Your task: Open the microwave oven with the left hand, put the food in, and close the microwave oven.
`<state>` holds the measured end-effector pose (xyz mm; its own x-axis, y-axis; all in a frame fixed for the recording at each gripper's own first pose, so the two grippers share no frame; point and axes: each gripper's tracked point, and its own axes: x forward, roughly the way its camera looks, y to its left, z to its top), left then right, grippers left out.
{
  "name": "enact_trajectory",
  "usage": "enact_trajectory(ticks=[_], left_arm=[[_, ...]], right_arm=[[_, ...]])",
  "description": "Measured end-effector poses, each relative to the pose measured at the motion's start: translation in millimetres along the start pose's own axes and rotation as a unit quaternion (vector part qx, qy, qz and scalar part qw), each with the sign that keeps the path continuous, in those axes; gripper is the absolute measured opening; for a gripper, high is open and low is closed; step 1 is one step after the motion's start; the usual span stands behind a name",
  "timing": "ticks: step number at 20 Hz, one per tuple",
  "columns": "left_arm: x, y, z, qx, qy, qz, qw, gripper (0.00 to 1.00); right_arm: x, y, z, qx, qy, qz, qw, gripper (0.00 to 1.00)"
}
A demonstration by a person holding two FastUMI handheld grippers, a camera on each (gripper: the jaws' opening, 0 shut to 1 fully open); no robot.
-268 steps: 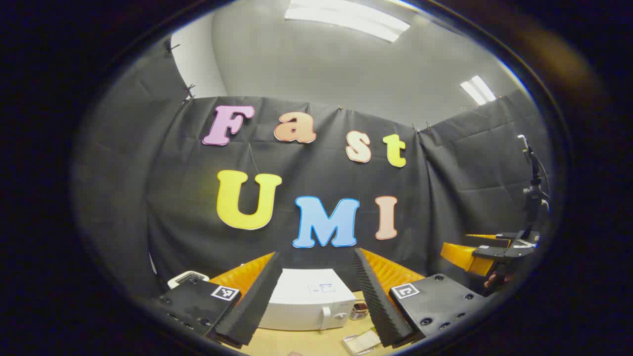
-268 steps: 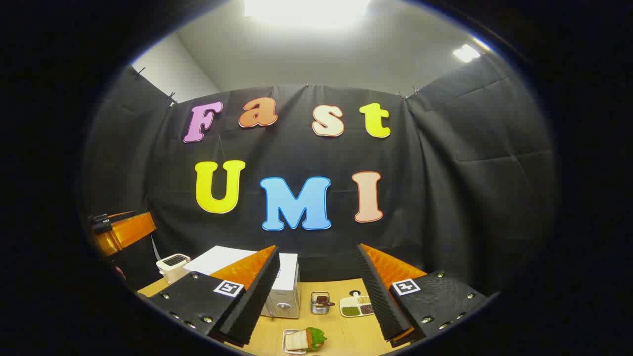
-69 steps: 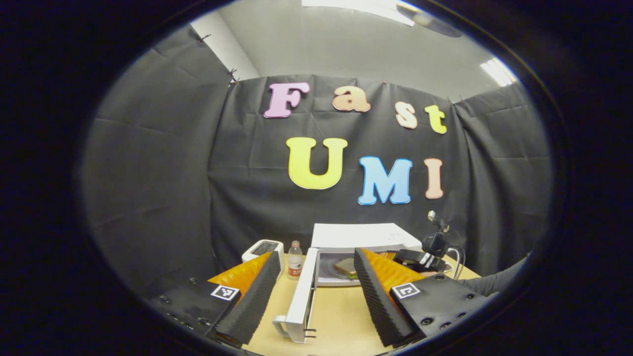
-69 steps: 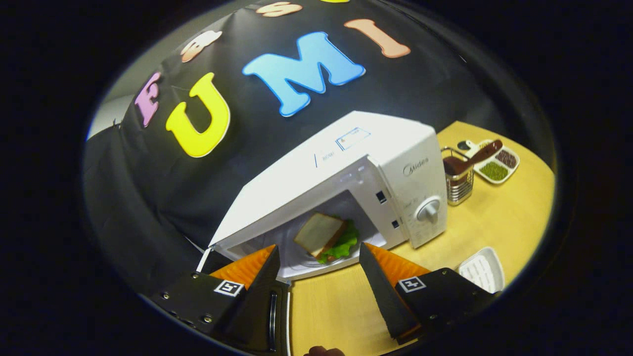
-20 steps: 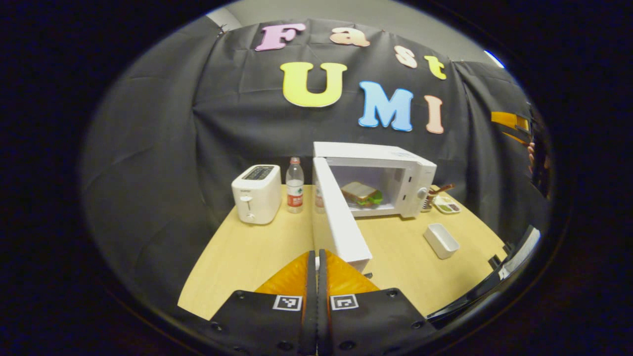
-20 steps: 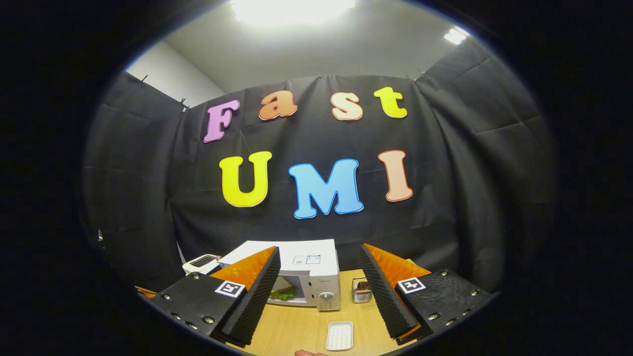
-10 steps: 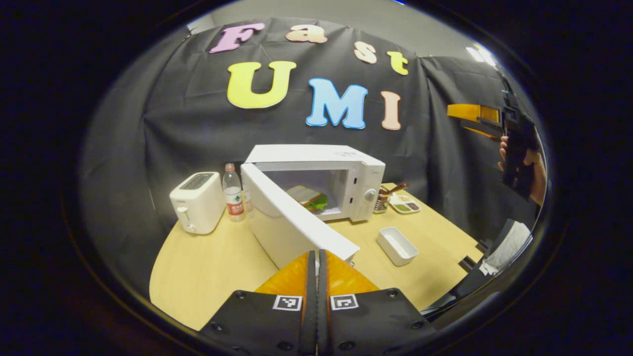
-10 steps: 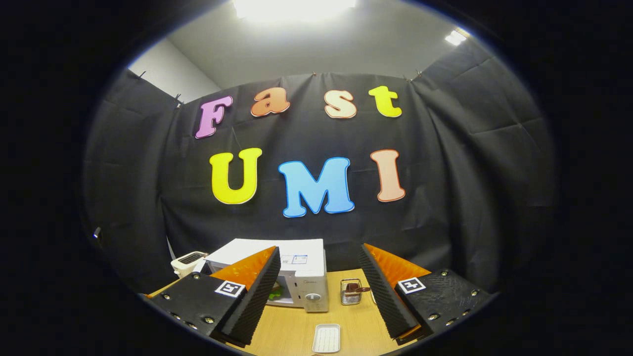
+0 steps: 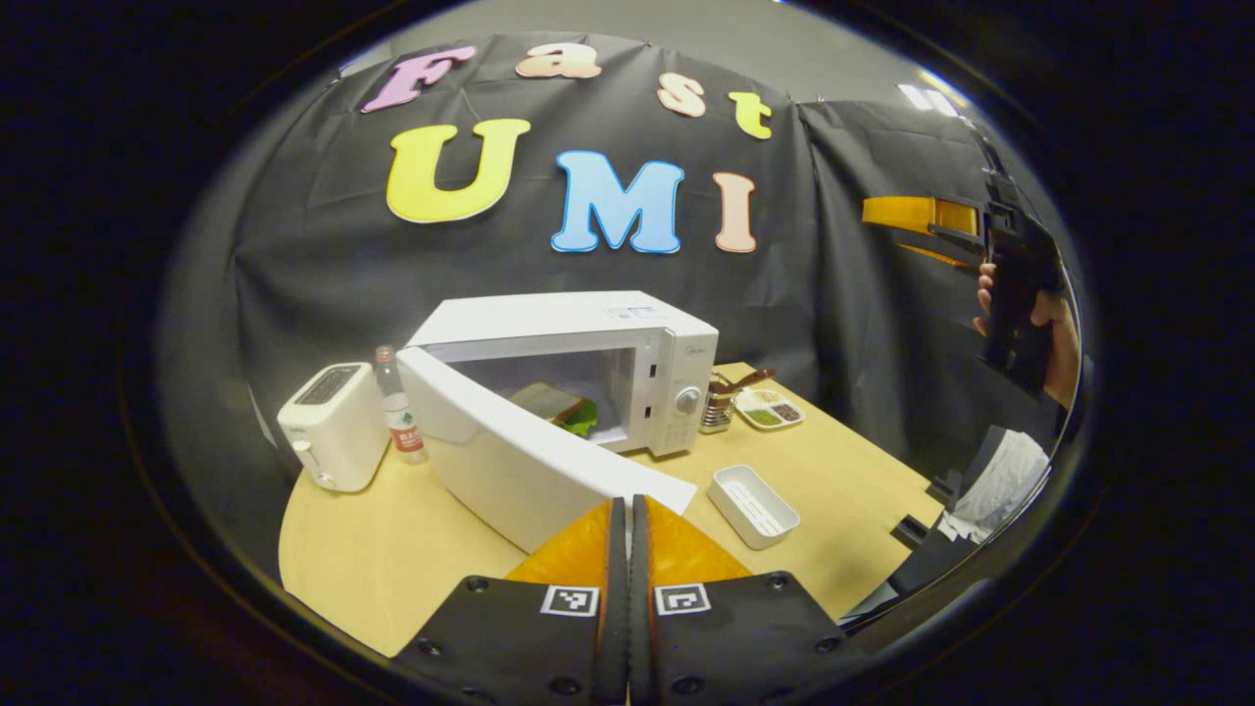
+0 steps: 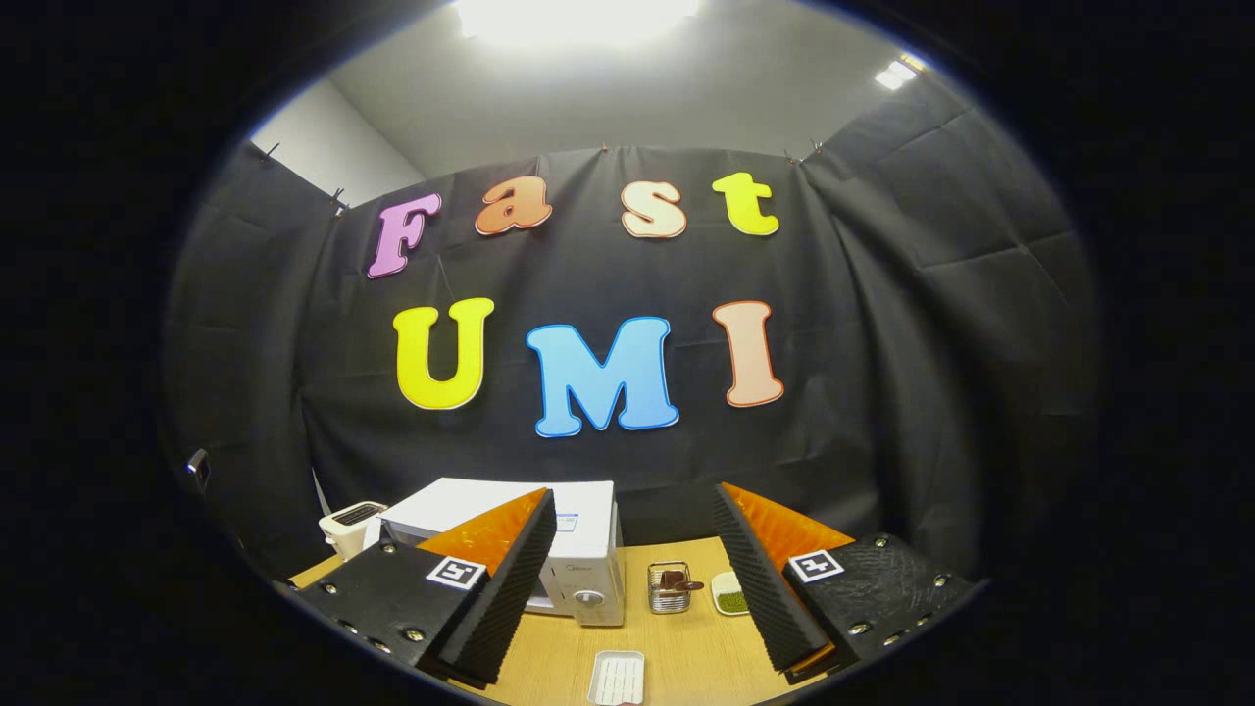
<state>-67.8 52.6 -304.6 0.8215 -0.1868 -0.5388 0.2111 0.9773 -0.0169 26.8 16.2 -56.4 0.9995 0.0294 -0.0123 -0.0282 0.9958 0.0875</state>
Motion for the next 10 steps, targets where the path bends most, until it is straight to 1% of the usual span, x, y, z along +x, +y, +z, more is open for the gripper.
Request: enact_trajectory(ticks=[2, 4, 6, 7, 8, 10], left_arm=[[15, -11, 6, -0.003, 0.003, -0.011, 1.000, 0.07], [30, -30, 14, -0.017, 0.004, -0.033, 0.999, 0.07], [44, -35, 20, -0.012, 0.006, -0.036, 0.999, 0.07], [53, -36, 21, -0.014, 0.008, -0.036, 0.999, 0.08], [60, -40, 22, -0.018, 0.012, -0.036, 0.999, 0.07], [76, -40, 23, -0.016, 0.021, -0.030, 0.999, 0.07]], right_arm=[[3, 0, 2, 0.004, -0.001, 0.008, 1.000, 0.96], [3, -4, 1, 0.008, -0.001, 0.003, 1.000, 0.96], [1, -3, 2, 0.016, -0.005, 0.006, 1.000, 0.96], [0, -3, -1, 0.016, -0.003, 0.007, 1.000, 0.96], [2, -3, -3, 0.016, -0.001, 0.008, 1.000, 0.96], [3, -5, -5, 0.016, 0.003, 0.012, 1.000, 0.96]])
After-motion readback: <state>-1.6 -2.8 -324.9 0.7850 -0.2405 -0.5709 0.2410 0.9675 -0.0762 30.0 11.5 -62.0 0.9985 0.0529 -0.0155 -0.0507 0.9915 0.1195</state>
